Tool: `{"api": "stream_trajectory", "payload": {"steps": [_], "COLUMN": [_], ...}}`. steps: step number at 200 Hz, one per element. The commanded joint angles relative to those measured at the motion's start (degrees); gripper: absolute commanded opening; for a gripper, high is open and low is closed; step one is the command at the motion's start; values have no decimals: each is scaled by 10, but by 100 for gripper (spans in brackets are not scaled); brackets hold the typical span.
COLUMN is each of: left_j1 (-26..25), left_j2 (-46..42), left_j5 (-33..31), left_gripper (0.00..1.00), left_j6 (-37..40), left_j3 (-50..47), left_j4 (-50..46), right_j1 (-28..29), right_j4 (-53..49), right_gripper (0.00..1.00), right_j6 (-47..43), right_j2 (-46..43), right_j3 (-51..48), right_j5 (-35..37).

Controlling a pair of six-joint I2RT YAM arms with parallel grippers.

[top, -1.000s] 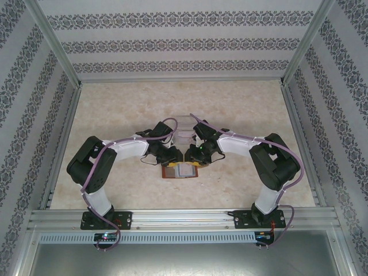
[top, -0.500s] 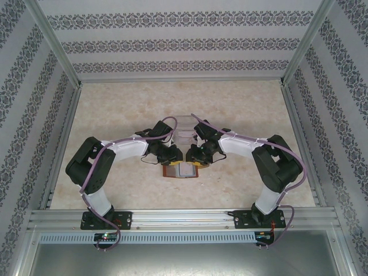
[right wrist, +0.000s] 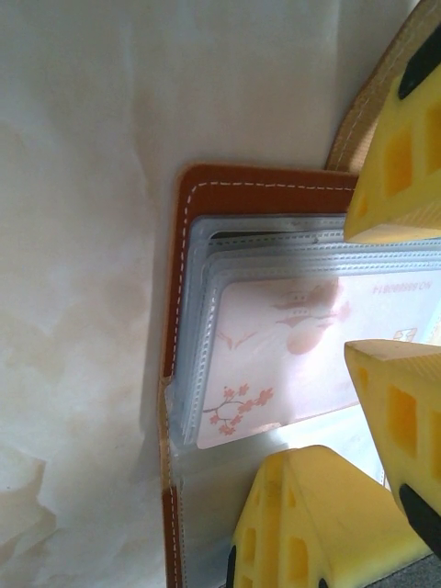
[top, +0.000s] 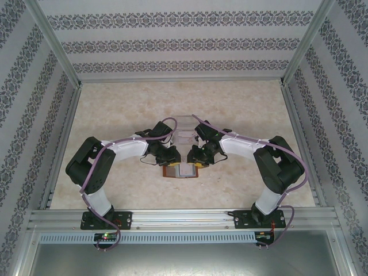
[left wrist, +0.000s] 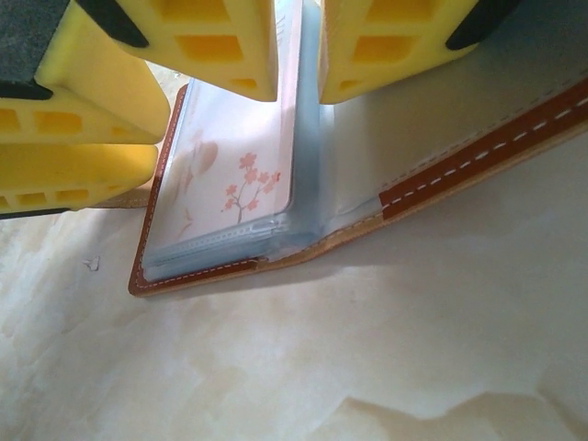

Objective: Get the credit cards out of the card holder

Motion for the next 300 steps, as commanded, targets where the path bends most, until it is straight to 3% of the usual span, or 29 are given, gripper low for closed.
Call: {"api": "stream_trajectory", "payload": {"steps": [1,123,166,199,300], "left_j1": [1,-3,-3,-4,-5], "left_j2": [13,29,29,30,31], "left_j5": [11,1,0,0,-2], "left_gripper": [21,21,21,21,21], "left_j6": [6,15,15,14,17], "left_j3": [7,11,14,13,16], "left_j4": [-2,-22,-25,-26,-35], "right_j1": [0,1,0,1,6], "right_j4": [-13,-4,-22,10,24], "right_gripper": [35,34,30,28,27], "right_j6": [-3,-3,-1,8,6], "right_j2": [-12,10,-26,-40,28], "right_j3": [-6,0,-5,-12,-16], "right_j5": [10,0,34,4,-5]}}
